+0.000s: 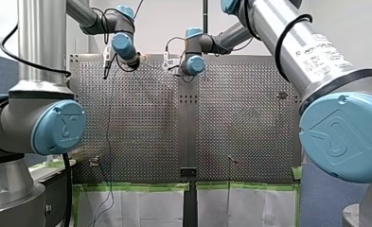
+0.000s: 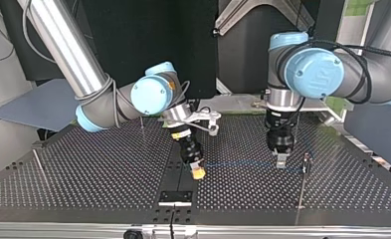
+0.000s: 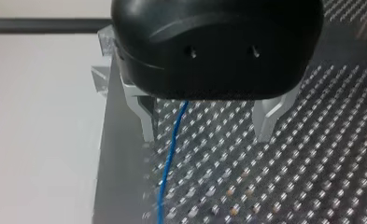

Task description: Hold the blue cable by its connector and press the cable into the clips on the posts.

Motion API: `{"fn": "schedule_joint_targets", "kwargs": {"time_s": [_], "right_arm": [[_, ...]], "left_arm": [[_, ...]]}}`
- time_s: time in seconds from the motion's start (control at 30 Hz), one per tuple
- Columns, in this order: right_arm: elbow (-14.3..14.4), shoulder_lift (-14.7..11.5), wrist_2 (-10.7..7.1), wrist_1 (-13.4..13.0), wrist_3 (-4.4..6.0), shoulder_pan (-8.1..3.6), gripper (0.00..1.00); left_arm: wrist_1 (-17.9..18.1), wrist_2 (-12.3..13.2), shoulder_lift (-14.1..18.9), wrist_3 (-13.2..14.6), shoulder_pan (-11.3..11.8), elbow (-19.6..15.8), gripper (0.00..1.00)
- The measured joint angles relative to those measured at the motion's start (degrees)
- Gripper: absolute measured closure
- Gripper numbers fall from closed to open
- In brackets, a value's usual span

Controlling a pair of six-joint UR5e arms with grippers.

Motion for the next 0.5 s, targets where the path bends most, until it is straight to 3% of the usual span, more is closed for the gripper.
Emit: {"fn": "schedule_joint_targets", "kwargs": {"time_s": [0.27, 0.5], "right_arm": [[0.03, 0.00, -0.09, 0.03, -0.04, 0.04, 1.00], [0.02, 0.00, -0.11, 0.06, 0.00, 0.20, 1.00]], "left_arm": [[2.31, -4.08, -0.95, -0.35, -0.83, 1.93, 0.00], [2.90, -5.69, -3.39, -0.03, -1.60, 2.50, 0.00]]}}
